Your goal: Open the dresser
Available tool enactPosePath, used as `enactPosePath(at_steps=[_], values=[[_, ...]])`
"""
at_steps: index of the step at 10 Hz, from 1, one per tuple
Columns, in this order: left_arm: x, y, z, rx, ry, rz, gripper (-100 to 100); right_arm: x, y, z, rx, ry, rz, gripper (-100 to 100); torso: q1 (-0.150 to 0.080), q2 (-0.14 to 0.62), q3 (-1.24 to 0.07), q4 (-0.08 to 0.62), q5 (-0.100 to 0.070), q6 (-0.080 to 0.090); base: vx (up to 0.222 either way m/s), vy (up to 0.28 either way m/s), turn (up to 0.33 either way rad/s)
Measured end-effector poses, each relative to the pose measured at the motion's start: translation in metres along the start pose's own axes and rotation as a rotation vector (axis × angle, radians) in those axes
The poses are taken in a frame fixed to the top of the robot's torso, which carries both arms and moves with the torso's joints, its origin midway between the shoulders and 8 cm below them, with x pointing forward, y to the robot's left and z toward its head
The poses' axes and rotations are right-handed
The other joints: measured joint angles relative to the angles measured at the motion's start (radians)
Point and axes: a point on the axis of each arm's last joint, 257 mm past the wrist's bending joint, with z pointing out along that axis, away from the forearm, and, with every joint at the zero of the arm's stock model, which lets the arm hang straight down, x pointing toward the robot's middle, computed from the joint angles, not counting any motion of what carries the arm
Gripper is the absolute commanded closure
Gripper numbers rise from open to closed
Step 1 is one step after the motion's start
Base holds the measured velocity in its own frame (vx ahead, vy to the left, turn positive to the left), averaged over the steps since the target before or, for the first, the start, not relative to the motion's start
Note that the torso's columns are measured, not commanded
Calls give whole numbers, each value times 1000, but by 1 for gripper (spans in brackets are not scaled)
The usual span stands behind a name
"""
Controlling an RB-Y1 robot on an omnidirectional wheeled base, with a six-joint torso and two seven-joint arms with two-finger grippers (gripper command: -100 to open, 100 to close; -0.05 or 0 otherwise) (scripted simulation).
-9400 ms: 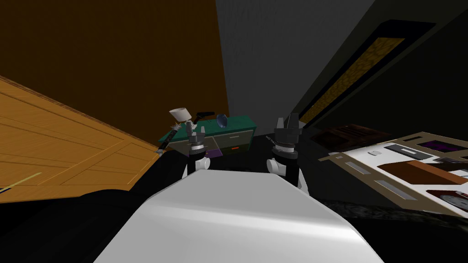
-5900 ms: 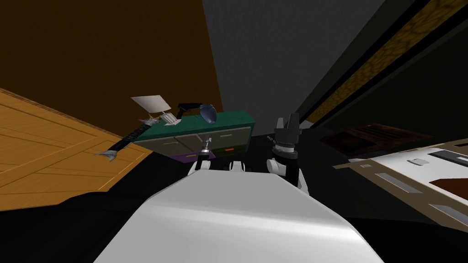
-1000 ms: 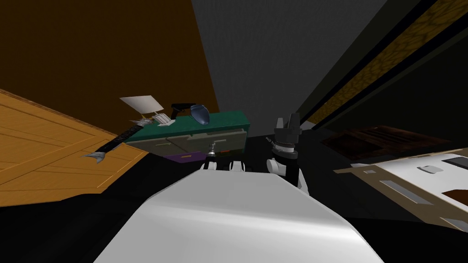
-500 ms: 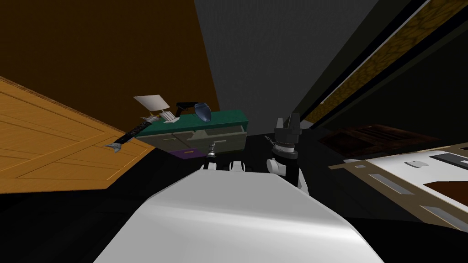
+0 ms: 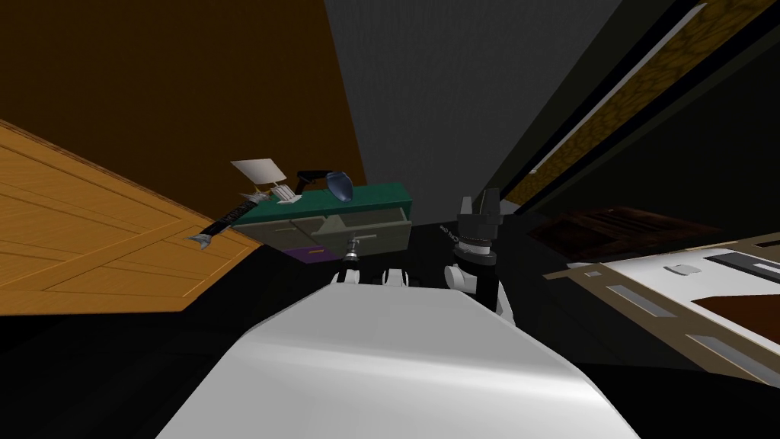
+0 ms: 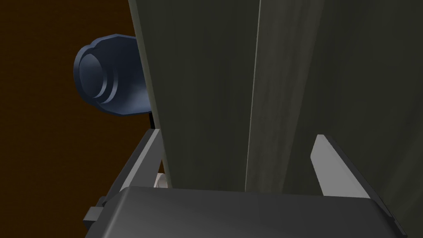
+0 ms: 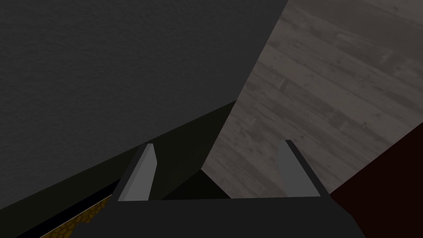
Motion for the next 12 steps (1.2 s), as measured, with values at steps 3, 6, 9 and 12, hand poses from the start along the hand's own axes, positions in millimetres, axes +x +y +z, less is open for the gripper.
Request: enactPosePath(at_steps=[3,6,9,12], values=[[-3,-17,6,1,-1,-1,-100,0,0,0,0,0,0,0,0,2,2,0,0,0,-14,-5,-3],[-4,-28,9,-14,-2,-2,-100,0,0,0,0,0,0,0,-3,6,3,5,-3,-1,-13,-5,-3],[-4,-24,8,-27,-3,-2,0,0,0,0,0,0,0,0,-2,4,2,2,-1,0,0,0,0],[-5,-22,7,-32,-3,-2,0,0,0,0,0,0,0,0,-1,2,1,1,0,0,0,0,0]])
